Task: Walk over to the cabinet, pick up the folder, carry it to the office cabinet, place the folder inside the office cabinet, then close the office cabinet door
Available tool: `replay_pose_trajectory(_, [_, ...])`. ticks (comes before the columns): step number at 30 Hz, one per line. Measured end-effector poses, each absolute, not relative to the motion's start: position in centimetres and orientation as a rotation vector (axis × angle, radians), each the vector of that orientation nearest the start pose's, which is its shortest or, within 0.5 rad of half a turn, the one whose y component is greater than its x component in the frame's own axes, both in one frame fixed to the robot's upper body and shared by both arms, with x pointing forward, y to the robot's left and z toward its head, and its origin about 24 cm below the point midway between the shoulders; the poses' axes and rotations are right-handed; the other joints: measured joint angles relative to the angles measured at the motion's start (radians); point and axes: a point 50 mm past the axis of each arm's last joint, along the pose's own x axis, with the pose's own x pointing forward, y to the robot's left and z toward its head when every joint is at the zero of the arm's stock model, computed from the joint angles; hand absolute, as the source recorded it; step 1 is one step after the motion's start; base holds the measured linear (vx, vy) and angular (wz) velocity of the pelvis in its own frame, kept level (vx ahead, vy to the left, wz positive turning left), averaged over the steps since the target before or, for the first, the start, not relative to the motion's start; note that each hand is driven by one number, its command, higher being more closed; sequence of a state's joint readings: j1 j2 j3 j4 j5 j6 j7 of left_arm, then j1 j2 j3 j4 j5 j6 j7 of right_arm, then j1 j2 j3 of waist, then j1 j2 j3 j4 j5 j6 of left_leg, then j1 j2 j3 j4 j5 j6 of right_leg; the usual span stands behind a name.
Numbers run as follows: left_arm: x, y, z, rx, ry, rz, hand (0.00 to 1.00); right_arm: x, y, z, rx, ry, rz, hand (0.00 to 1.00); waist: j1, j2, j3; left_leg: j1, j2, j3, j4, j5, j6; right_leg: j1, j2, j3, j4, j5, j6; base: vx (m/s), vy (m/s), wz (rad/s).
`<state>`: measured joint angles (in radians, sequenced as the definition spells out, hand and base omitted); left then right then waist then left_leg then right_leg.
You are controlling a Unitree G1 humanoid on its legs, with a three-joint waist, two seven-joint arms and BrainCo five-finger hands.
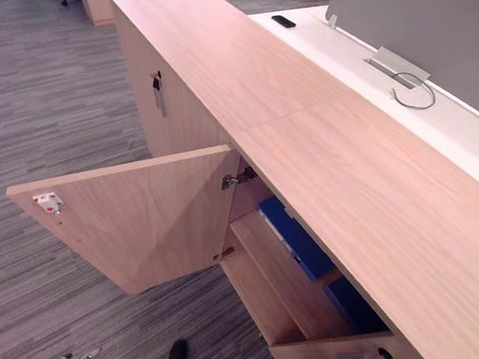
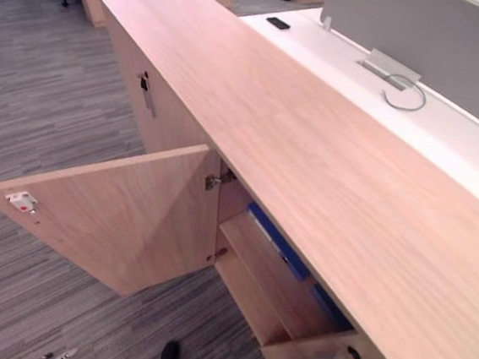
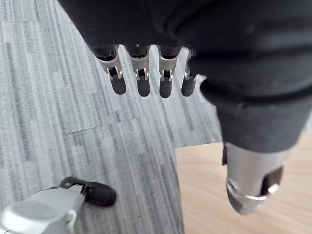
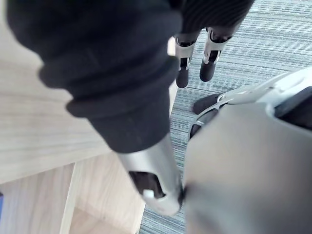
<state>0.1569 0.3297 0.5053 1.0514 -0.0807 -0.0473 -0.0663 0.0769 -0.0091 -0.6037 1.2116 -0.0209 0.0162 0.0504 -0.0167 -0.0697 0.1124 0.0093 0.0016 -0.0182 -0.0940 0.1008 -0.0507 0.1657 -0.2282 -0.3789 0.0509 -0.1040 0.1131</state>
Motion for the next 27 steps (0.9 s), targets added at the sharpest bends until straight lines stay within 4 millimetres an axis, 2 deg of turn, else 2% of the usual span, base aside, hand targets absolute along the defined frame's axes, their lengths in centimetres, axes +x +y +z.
replay_pose_trajectory(2, [6.2, 35.2, -11.2, 0.003, 0.964, 0.682, 0.00, 4.4, -20.1, -17.5, 0.373, 1.246, -0.505, 0.00, 0.001, 0.000, 0.000, 0.000, 0.010, 0.003, 0.000, -0.004, 0.002, 0.000, 0.009, 0.001, -0.001, 0.000, 0.000, -0.07, -0.038, -0.07])
replay_pose_trajectory(6, [8.6, 39.7, -7.7, 0.066, 0.848, 0.797, 0.00, 4.2, -20.8, -17.4, 0.352, 1.248, -0.500, 0.00, 0.003, 0.002, 0.000, 0.001, 0.028, 0.009, 0.000, -0.001, -0.004, -0.001, 0.026, 0.004, -0.011, -0.006, -0.009, -0.05, -0.033, -0.06])
replay_pose_trajectory(8, [9.1, 41.7, -6.0, 0.089, 0.807, 0.856, 0.00, 4.0, -21.1, -17.4, 0.347, 1.248, -0.500, 0.00, 0.008, 0.002, 0.000, 0.007, 0.032, 0.023, 0.000, -0.003, -0.008, -0.002, 0.030, 0.026, -0.017, -0.006, -0.009, -0.01, -0.004, -0.19])
replay_pose_trajectory(11, [10.5, 43.4, -3.9, 0.123, 0.750, 0.884, 0.00, 3.5, -21.1, -17.4, 0.352, 1.258, -0.499, 0.00, 0.012, 0.003, 0.000, 0.011, 0.033, 0.039, 0.000, -0.010, -0.012, -0.004, 0.030, 0.039, -0.022, -0.006, -0.009, 0.04, 0.004, -0.17])
replay_pose_trajectory(16, [13.1, 44.4, -1.8, 0.143, 0.691, 0.886, 0.00, 3.1, -21.0, -17.5, 0.366, 1.261, -0.497, 0.00, 0.027, 0.002, -0.002, 0.039, 0.036, 0.080, 0.004, -0.023, -0.018, -0.001, 0.030, 0.088, -0.027, -0.002, -0.005, 0.07, 0.006, -0.24])
replay_pose_trajectory(20, [15.3, 44.7, -0.3, 0.185, 0.654, 0.851, 0.00, 3.3, -20.9, -17.5, 0.371, 1.258, -0.479, 0.00, 0.025, 0.001, -0.002, 0.052, 0.038, 0.109, 0.006, -0.031, -0.017, -0.005, 0.030, 0.112, -0.026, -0.001, -0.005, 0.05, 0.004, -0.21])
replay_pose_trajectory(27, [18.8, 43.3, 0.2, 0.320, 0.666, 0.709, 0.00, 3.3, -20.9, -17.4, 0.341, 1.255, -0.438, 0.00, 0.026, 0.001, -0.003, 0.073, 0.047, 0.125, 0.006, -0.033, -0.018, -0.014, 0.032, 0.134, 0.004, -0.001, -0.006, -0.05, -0.001, -0.11])
